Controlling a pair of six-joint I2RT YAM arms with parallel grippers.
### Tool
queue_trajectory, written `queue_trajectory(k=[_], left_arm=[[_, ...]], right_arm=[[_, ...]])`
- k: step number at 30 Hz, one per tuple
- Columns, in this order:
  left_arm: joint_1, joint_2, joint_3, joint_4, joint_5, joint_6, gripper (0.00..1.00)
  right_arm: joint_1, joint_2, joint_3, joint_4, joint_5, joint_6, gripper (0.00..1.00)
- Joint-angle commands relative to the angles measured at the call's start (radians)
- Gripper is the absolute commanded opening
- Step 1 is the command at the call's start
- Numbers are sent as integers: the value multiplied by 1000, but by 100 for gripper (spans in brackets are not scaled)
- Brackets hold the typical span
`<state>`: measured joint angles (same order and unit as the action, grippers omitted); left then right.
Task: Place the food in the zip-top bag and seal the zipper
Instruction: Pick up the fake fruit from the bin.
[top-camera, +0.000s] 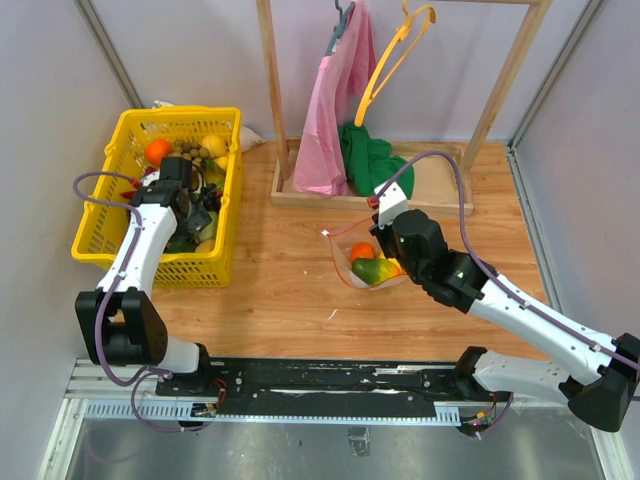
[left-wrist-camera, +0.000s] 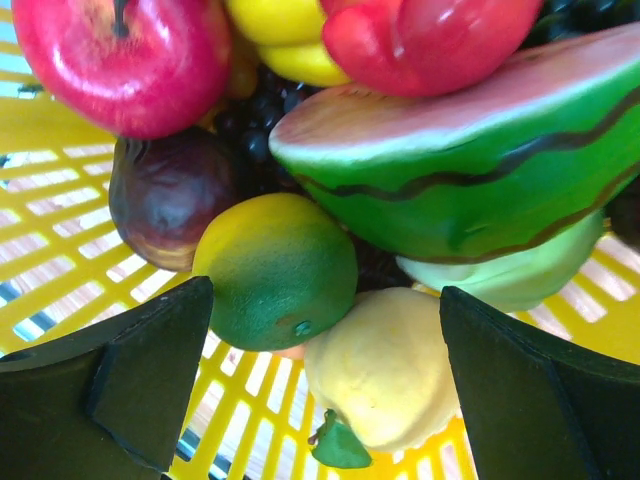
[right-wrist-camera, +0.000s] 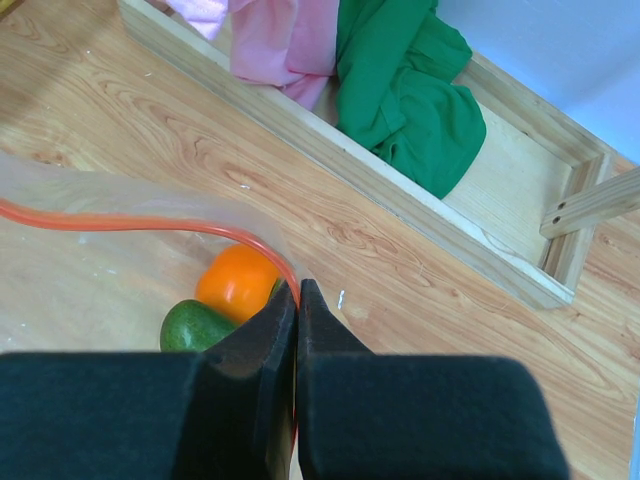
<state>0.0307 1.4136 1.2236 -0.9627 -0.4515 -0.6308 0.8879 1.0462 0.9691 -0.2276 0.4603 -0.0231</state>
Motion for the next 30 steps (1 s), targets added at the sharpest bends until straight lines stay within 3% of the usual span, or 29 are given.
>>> queue_trajectory(k=[1, 6, 16, 27, 30], left_arm=[[6, -9, 57, 105, 3, 85, 99], [3, 14, 90, 154, 41, 203, 99], [-46, 167, 217, 141, -36, 354, 99], [-63, 337, 327, 69, -100, 377, 99], [-63, 357, 330, 60, -120, 375, 94]], right_arm=[[-10, -22, -12, 39, -4, 9, 1], [-10, -19, -12, 39, -3, 9, 1], [-10, -10, -11, 38, -4, 9, 1], [-9, -9, -10, 38, -3, 6, 1], [-10, -8, -10, 38, -4, 6, 1]])
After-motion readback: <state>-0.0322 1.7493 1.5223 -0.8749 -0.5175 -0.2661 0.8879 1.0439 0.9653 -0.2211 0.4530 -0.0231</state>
